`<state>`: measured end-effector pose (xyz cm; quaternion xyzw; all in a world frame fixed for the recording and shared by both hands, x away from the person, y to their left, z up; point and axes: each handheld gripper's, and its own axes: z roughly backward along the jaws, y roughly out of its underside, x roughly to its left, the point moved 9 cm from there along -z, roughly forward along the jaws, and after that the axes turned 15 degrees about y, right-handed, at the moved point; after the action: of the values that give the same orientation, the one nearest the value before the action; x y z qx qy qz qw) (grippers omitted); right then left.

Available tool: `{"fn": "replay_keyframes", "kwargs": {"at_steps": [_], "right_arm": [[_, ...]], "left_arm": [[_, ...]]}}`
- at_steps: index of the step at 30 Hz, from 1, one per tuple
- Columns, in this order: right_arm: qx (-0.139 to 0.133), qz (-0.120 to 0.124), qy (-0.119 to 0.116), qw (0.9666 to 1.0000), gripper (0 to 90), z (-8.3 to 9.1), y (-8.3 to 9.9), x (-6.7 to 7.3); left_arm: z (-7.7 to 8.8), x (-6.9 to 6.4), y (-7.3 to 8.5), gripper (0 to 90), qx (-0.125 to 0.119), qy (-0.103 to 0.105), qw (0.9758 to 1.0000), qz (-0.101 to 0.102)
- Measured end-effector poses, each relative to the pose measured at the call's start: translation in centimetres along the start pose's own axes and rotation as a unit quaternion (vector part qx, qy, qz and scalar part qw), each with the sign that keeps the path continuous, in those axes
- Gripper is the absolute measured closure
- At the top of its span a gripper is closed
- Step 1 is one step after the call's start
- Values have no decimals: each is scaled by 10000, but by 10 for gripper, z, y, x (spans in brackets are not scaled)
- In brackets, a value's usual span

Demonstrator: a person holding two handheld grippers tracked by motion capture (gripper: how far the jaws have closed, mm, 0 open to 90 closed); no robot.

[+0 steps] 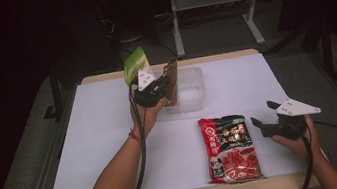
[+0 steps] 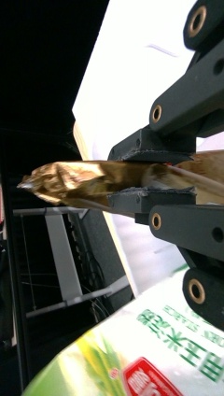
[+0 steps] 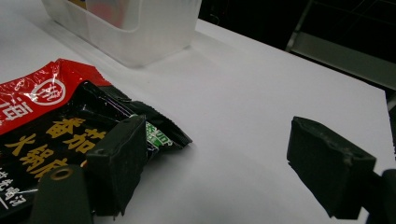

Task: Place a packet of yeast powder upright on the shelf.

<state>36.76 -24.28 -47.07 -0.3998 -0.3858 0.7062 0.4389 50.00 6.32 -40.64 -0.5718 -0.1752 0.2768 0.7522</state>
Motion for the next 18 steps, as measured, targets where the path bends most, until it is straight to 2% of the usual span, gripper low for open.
{"fn": "replay_keyframes", "kwargs": {"at_steps": [3, 8, 13, 18], "right_arm": [[12, 25, -6, 10000, 196, 0, 0, 1], [36, 48, -19, 10000, 196, -1, 1, 2], [38, 56, -20, 10000, 200, 0, 1, 3], [38, 58, -40, 10000, 200, 0, 1, 4]], "left_arm": [[3, 0, 4, 766, 33, 25, 10000, -16], [11, -4, 8, 729, 68, 185, 9997, -119], [21, -13, 11, 708, 190, 345, 9983, -420], [37, -27, 18, 641, 370, 460, 9950, -801]]}}
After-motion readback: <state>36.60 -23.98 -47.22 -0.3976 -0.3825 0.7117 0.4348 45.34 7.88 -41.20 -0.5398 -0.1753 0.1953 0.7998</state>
